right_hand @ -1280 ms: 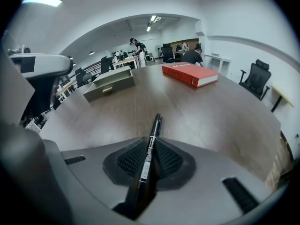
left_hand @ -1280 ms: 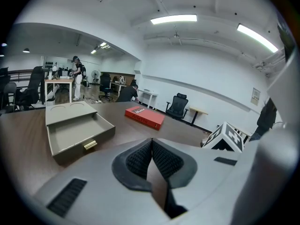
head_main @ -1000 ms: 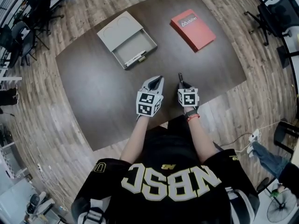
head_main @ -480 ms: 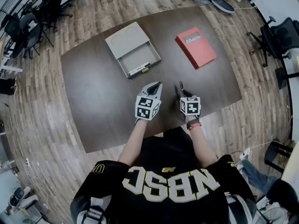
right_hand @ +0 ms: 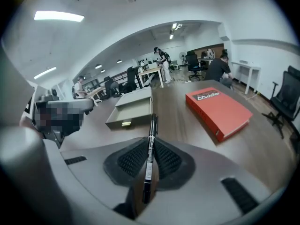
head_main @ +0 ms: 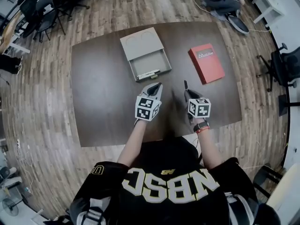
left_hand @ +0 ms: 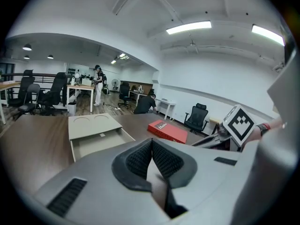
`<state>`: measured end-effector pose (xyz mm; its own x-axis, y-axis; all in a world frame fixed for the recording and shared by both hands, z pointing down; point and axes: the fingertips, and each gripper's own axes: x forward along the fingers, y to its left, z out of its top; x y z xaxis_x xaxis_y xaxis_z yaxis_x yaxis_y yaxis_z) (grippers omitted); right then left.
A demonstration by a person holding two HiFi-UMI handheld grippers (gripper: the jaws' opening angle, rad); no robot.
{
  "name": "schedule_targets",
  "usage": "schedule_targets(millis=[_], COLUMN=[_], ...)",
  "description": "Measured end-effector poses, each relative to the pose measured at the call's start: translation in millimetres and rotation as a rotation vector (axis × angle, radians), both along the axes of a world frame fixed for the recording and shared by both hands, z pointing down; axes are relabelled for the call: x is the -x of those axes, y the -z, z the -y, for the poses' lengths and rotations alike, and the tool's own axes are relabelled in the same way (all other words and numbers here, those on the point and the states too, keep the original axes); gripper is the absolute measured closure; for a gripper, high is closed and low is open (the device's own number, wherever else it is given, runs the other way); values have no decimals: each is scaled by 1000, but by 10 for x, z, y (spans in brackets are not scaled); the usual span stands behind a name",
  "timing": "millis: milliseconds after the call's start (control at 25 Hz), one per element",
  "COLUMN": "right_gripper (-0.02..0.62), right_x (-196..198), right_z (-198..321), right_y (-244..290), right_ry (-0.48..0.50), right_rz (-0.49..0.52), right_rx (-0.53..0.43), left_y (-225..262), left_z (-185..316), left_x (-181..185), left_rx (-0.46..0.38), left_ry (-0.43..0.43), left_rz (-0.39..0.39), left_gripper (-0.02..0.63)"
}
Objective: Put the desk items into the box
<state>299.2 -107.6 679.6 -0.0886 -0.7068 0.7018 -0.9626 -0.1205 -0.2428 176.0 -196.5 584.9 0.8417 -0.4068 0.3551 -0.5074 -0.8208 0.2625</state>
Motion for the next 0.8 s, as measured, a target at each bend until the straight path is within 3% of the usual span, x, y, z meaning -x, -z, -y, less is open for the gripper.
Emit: schedule_targets(millis=[120, 440, 640, 800], right_gripper=[545, 545, 545, 545], right_x=[42, 247, 412, 547], right_z=[203, 727, 985, 1275], right_y=[163, 380, 407, 471], right_ry=[77, 397, 618, 802], right_rz=[50, 28, -27, -131], right_rx=[-27, -41, -34, -58], left_y=[-5, -63, -78, -81], left_z=[80, 261, 397, 519], left_x=[67, 175, 255, 293], left_rx=[1, 27, 41, 55], left_ry=[49, 134, 162, 196], left_rz=[10, 33, 36, 28], left_gripper=[589, 589, 589, 591])
